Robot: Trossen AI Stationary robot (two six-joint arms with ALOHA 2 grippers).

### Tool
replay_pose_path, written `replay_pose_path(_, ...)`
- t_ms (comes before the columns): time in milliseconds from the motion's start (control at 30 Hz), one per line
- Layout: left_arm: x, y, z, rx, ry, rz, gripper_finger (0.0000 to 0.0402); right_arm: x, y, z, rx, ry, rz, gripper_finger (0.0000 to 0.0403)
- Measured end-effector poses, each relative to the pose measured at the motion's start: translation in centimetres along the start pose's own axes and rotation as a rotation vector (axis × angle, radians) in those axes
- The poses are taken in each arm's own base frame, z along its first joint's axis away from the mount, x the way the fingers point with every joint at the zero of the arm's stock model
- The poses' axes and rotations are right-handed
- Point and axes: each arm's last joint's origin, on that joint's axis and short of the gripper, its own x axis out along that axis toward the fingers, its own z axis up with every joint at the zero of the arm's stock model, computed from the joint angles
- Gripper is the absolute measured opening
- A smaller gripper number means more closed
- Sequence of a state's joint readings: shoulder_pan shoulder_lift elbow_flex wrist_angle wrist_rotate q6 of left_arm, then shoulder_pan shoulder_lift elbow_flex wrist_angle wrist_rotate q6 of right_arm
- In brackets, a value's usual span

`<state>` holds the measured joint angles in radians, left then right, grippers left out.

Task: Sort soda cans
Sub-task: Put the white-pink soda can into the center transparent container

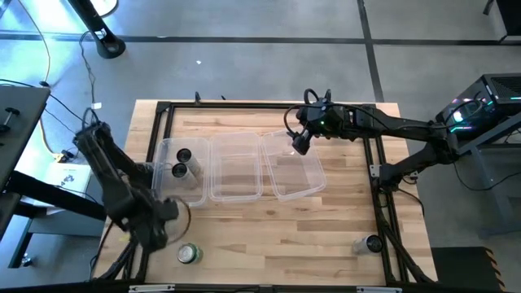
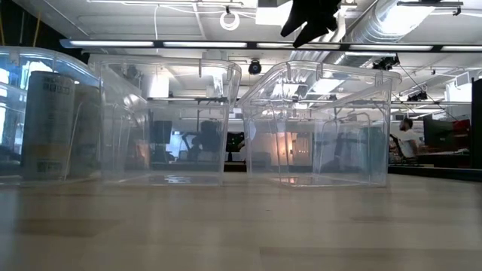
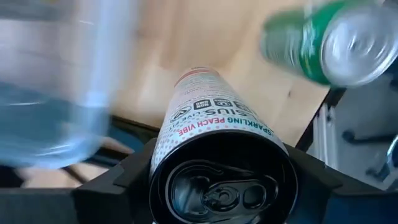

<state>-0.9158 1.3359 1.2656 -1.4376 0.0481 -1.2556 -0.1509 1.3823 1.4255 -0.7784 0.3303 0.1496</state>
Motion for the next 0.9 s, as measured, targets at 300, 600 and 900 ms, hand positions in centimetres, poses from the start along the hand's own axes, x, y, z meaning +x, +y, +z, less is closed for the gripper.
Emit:
replay_pose_path(300,-10.8,5.1,2.5,-0.182,-0.334,-0.281,0.0235,0.2,-0.6,0.1,-0.012,0.005,-0.003,0.0346)
replay_pose_path(600,-11.5,7.3,6.6,-0.282,-0.419,-0.137,0.0235,0.4,-1.4,0.1,-0.030,0.016,-0.001,0.0346)
replay_pose_path(900,-10.3,8.7,9.3,-0.320,-0.365,-0.074,0.0235,0.5,-1.5,-0.2,-0.042,0.044,0.004,0.0346)
